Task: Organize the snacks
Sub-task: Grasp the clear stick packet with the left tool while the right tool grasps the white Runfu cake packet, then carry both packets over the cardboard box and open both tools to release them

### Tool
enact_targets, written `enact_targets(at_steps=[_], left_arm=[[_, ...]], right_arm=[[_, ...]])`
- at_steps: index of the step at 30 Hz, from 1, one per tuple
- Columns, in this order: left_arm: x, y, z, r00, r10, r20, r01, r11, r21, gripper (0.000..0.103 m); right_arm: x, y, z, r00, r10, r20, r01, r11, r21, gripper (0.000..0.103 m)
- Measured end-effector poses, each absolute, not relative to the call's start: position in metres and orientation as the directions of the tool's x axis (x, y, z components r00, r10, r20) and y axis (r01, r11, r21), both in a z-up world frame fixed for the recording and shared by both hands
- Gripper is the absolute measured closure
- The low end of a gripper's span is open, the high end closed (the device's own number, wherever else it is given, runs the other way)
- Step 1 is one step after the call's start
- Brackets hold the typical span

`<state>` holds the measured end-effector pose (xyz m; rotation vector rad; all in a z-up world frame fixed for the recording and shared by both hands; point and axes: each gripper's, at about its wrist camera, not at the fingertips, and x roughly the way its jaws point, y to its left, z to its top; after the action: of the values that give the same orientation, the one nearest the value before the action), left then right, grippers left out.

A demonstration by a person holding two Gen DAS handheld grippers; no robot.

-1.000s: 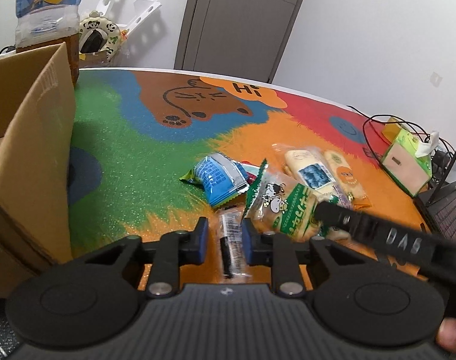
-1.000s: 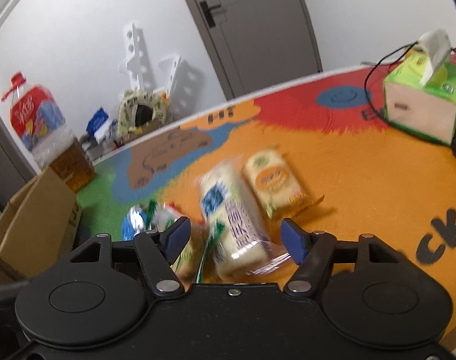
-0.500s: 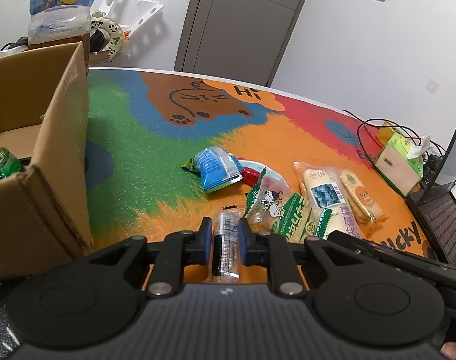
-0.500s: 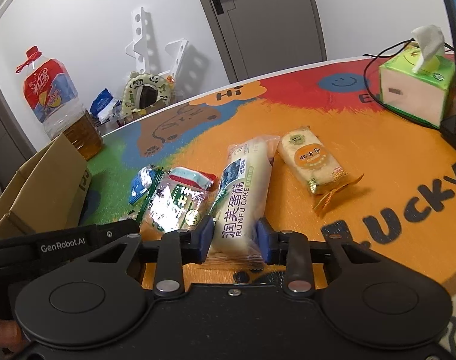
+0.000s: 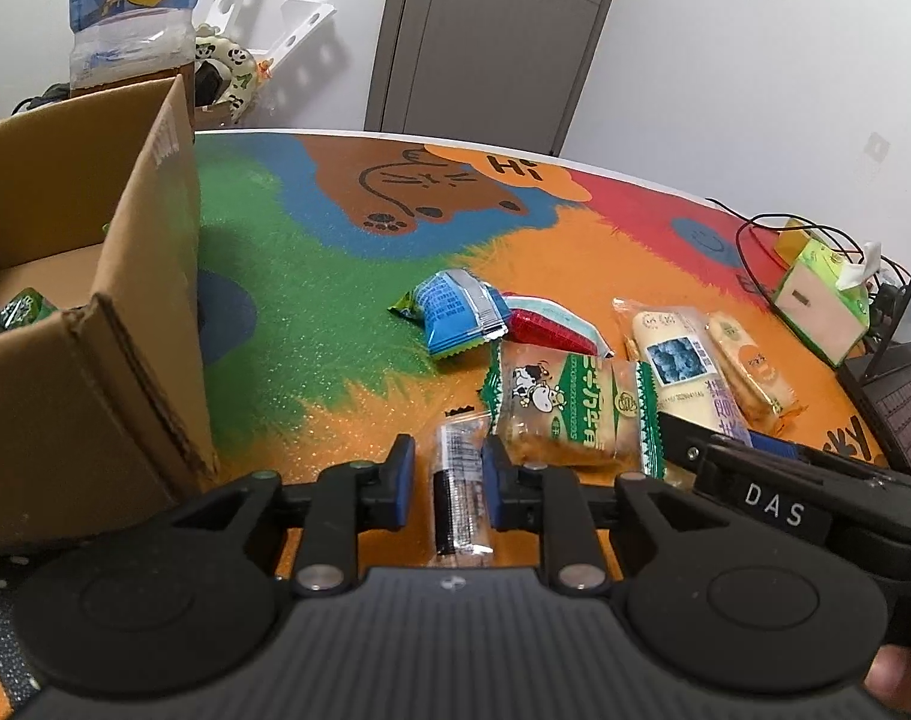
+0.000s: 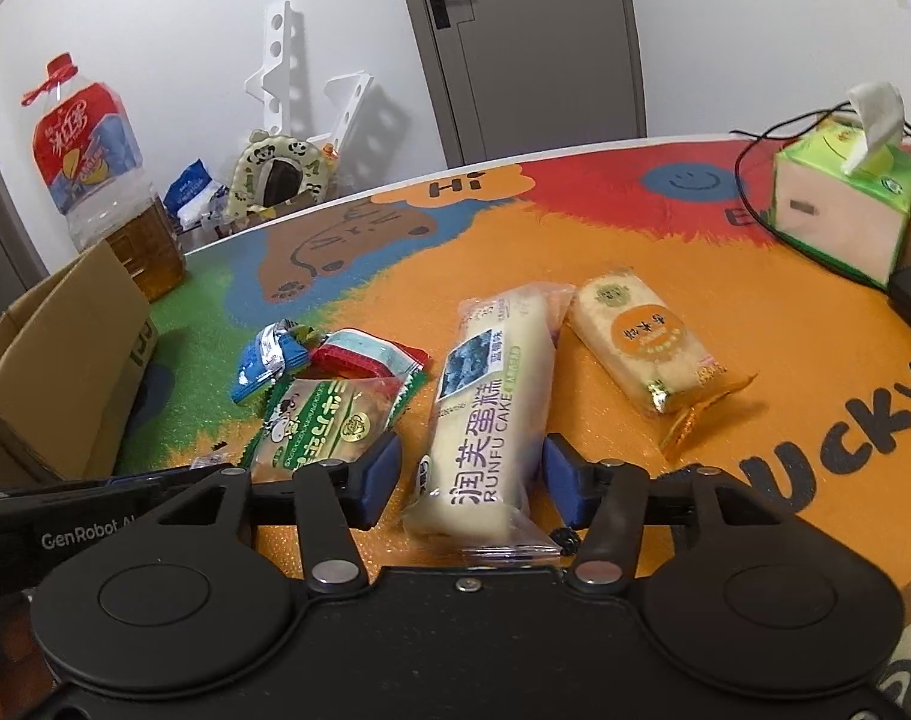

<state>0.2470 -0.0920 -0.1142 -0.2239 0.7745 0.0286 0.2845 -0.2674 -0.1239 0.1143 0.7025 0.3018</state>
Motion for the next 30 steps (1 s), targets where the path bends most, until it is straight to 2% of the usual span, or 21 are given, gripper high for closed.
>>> enact_targets(at_steps=[5,20,30], left_arm=[[0.244,-0.093,-0.112,0.725,-0.061,-0.686,-0.103,0.975,-0.196,0.086],[0.228,-0.087,-0.084,0.770,-0.074,-0.634,-0.082,0.973,-0.214,0.087],[0.214,-0.073,-0.049,0.824,-0.072,-0.561,-0.074,0.970,-0.232,0.087]], right_arm=[[0.281,-0.276,-0.122,0.714,0.346,-0.609,-0.240,0.938,0.251,0.071],[0.266,-0.285,-0.101,0.755,0.356,-0.551,-0.229,0.930,0.287,0.076],[0.258,-0.275,-0.073,0.783,0.380,-0.493,-0.259,0.919,0.298,0.076]])
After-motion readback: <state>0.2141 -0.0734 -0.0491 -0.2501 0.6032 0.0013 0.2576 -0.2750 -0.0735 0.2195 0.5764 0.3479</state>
